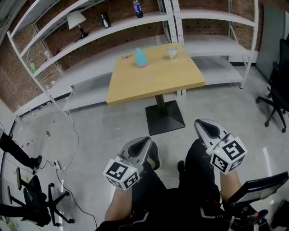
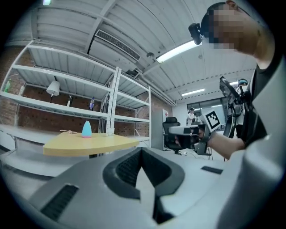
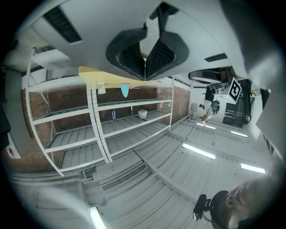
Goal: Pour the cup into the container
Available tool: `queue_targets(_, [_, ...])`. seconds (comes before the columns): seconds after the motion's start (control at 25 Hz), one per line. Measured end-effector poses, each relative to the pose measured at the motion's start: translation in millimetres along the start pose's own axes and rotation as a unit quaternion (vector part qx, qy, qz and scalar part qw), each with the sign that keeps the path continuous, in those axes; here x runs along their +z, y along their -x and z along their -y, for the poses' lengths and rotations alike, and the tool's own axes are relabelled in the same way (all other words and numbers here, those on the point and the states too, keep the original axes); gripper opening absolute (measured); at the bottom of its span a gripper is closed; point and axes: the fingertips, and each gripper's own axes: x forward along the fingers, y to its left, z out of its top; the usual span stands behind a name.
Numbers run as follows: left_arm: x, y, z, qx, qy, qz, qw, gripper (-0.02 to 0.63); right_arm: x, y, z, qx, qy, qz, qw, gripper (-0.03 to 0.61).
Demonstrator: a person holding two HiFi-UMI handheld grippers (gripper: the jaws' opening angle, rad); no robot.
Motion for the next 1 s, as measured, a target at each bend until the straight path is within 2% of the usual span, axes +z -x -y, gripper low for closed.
queue_targets(0.24, [16, -56, -55, -0.011, -0.003, 0.005, 0.9999, -0.008, 2, -48, 48, -0.021, -0.01, 0.006, 1.0, 0.002])
queue_targets(0.64, [43, -139, -166, -0.003, -0.018, 0.02, 0.9996, -0.008, 13, -161, 129, -0.042, -0.006, 0.021, 0.999, 0.003])
queue_targets(0.84, [56, -169, -227, 0.013, -0.012, 0.035, 0.9992, -0.008, 18, -218, 168, -0.06, -0.006, 0.021, 0.998, 0.005])
queue_targets(1.0, [64, -193, -265, -0.004, -0.034, 0.029, 0.999, -0.008, 24, -259, 195, -0.076, -0.006, 0.02, 0.997, 0.023])
